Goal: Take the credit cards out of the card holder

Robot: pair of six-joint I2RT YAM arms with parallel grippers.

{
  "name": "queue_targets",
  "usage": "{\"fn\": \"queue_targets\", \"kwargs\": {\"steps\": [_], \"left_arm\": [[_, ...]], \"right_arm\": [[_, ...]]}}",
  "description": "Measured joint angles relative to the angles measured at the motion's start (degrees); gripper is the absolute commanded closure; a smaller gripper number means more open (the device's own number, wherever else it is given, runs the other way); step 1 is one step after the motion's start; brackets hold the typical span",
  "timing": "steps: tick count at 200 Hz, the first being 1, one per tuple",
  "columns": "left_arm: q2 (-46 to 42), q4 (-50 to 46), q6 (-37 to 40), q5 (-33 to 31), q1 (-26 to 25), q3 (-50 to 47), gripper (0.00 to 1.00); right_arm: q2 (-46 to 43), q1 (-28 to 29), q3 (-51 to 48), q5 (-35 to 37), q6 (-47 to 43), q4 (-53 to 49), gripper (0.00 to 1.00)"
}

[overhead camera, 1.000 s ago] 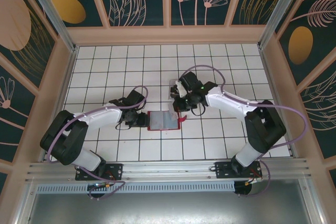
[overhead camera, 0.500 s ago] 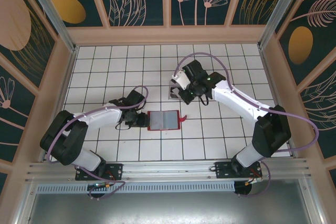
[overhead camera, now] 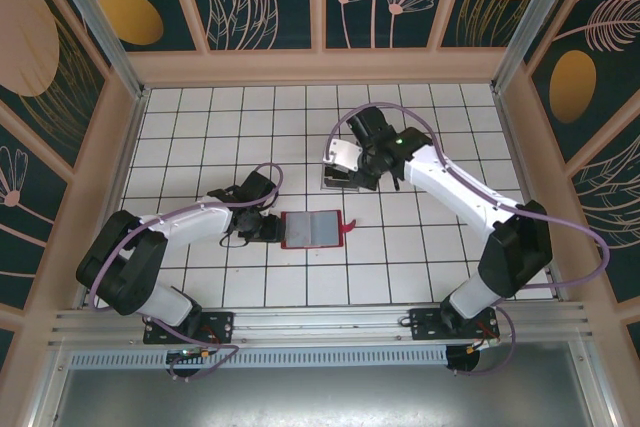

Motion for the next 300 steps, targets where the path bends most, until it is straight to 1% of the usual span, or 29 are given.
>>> {"fn": "queue_targets", "kwargs": {"steps": [30,71,170,230,300], "left_arm": [[-0.02,0.00,0.00,0.00,0.00,0.00,0.55],[-1.05,-0.02,0.00,-0.22,0.00,0.00,0.55],[-1.95,-0.02,-0.02,-0.92,0.00,-0.04,0.54],[-1.95,0.00,-0.02,-0.92,0.00,-0.15,0.54],[-2.16,-0.02,-0.02,-1.29,0.00,-0.42,0.54]], "right_arm": [[2.58,0.00,4.07,0.76,-3.34,-2.23,1.00],[8.28,0.00,10.08,2.23,-7.58,-5.46,1.00],[23.10,-1.62,27.58,1.90,-10.73,-13.86,1.00],[28.26,-2.58,32.37,0.83,-11.65,-16.52,1.00],[32.85,-3.93,33.94,-0.22,-12.07,-17.11,1.00]]}}
